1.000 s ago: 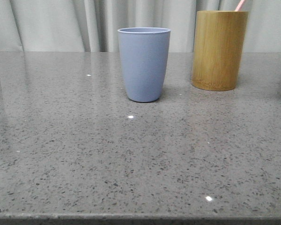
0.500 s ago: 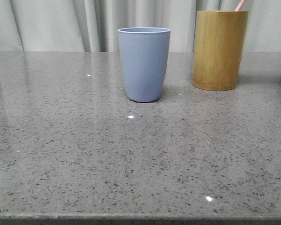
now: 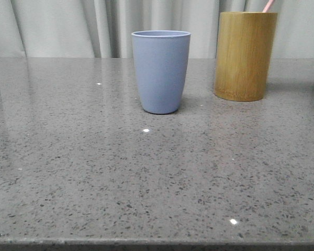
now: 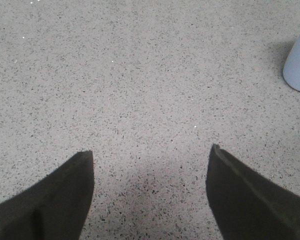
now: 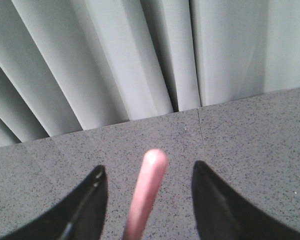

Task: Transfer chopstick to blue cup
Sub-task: 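Grasp the pink stick with the right gripper and lift it out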

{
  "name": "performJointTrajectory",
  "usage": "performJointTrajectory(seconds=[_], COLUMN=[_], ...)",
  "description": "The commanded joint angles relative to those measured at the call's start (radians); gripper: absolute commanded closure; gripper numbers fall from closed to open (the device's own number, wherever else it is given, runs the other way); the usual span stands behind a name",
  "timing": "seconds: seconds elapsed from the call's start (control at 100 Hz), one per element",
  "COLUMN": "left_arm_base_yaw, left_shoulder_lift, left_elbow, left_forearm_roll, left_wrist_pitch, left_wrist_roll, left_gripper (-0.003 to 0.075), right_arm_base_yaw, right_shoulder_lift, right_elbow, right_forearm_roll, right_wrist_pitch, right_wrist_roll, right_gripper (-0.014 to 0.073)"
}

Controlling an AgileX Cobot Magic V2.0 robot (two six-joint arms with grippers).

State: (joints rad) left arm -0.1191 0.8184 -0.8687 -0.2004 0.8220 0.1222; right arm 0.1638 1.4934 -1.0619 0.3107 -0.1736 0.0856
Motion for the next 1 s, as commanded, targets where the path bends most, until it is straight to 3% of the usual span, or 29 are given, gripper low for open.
performJointTrajectory(seconds=[0.0, 0.25, 0.39, 0.75, 0.99], left_arm_base_yaw=[0.001, 0.001, 0.001, 0.001, 0.001], left_shoulder_lift=[-0.005, -0.005, -0.005, -0.005, -0.005], left_elbow=[-0.026, -0.026, -0.026, -0.026, -0.026], left_forearm_roll=[-0.017, -0.017, -0.017, -0.017, -0.017], left_wrist_pitch=[-0.06, -0.06, -0.06, -0.06, -0.059], left_wrist_roll=[-0.012, -0.012, -0.012, -0.012, -0.012], left_gripper=[0.0249, 0.0249, 0.0249, 0.0249, 0.0249], right_arm_base_yaw=[-0.001, 0.006, 0.013, 0.013, 0.013], right_shoulder_lift=[-0.031, -0.031, -0.031, -0.073, -0.142], right_elbow=[-0.036, -0.036, -0.036, -0.118, -0.264], right_forearm_roll=[-0.001, -0.001, -0.002, -0.084, -0.193], right_wrist_pitch=[-0.088, -0.087, -0.087, -0.043, 0.071], right_wrist_roll=[0.018, 0.089, 0.089, 0.088, 0.087], right_gripper=[0.0282, 0.0517, 0.06, 0.0632, 0.0632])
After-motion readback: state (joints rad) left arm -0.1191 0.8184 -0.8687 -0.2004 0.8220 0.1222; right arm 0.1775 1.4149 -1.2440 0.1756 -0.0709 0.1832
